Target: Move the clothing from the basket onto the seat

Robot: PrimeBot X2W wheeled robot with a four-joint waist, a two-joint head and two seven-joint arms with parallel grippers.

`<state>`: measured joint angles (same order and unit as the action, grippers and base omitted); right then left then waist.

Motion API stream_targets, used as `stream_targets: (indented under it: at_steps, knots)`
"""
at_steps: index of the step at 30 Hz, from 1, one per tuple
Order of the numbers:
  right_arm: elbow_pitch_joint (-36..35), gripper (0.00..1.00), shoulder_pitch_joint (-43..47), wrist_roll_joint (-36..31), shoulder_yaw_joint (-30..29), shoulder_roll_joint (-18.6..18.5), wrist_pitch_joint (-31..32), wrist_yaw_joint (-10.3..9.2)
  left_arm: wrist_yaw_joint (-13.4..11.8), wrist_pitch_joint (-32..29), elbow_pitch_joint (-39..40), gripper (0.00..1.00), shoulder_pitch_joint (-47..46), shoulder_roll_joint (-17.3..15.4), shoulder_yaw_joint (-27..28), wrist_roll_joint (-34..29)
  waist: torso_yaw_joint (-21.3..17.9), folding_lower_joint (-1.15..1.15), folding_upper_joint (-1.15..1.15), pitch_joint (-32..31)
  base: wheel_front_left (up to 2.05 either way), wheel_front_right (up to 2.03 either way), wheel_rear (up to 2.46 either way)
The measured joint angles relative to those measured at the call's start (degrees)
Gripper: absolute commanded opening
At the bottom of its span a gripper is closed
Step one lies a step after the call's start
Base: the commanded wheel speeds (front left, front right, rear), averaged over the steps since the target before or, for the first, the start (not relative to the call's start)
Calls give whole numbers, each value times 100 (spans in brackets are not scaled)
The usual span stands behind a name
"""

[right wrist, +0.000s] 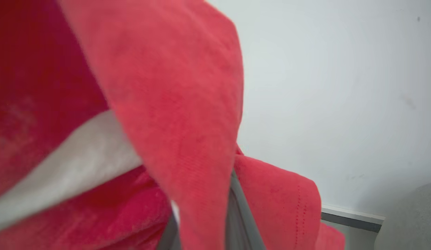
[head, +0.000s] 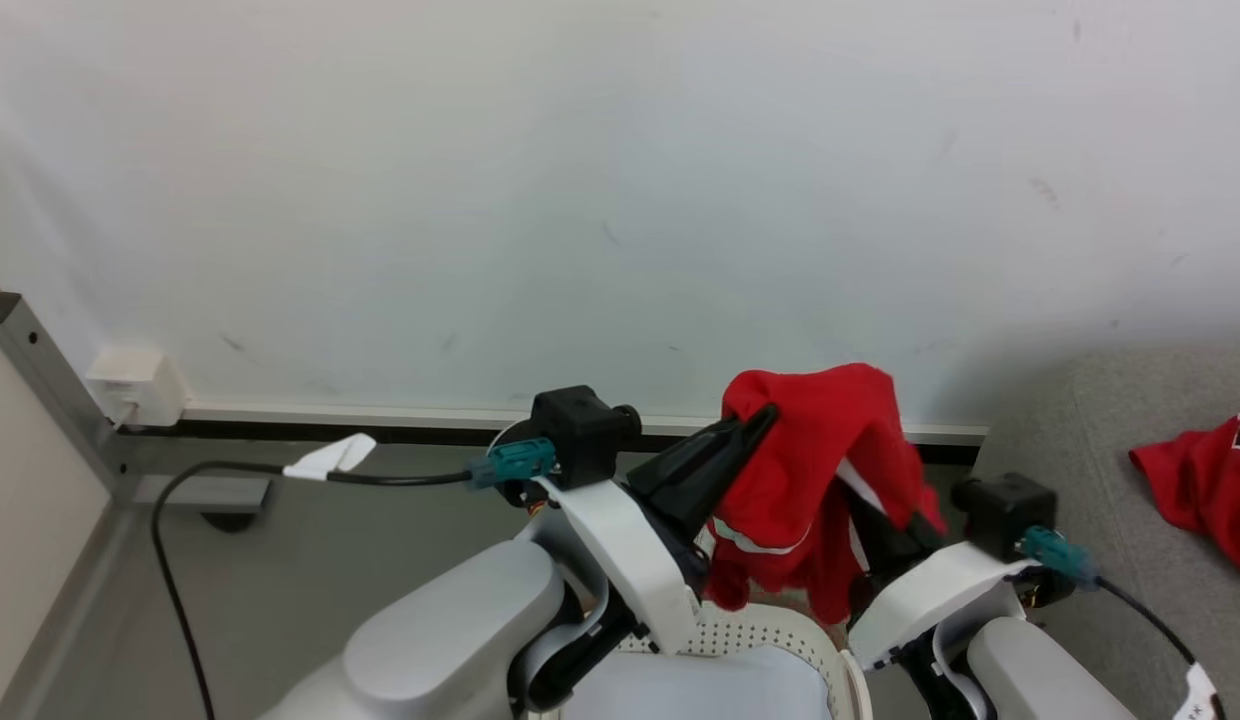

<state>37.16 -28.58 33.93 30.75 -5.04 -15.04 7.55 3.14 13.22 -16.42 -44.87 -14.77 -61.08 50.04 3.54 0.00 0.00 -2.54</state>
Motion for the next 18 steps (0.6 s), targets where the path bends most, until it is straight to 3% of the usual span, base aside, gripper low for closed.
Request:
stream_targets:
  at_steps: [6,7,8,9,18]
  knots:
    - [-638,0,203,193,-430,26,-1,0,-42,88,63,0,287,-98,42,1,-120,0,0,15,0,0,0]
    - [-720,0,223,186,-509,19,-1,0,-43,91,88,10,347,-113,23,1,-138,0,0,19,0,0,0]
    - [-799,0,253,175,-578,4,-1,0,-43,93,121,45,404,-123,5,1,-156,0,0,24,0,0,0]
    - [-857,0,292,160,-670,-13,-1,0,-42,98,153,100,454,-129,-11,1,-174,0,0,30,0,0,0]
    - [-1382,0,458,-274,-1458,-403,-1,0,-141,146,347,100,764,-209,-59,-52,-497,0,0,114,0,0,0]
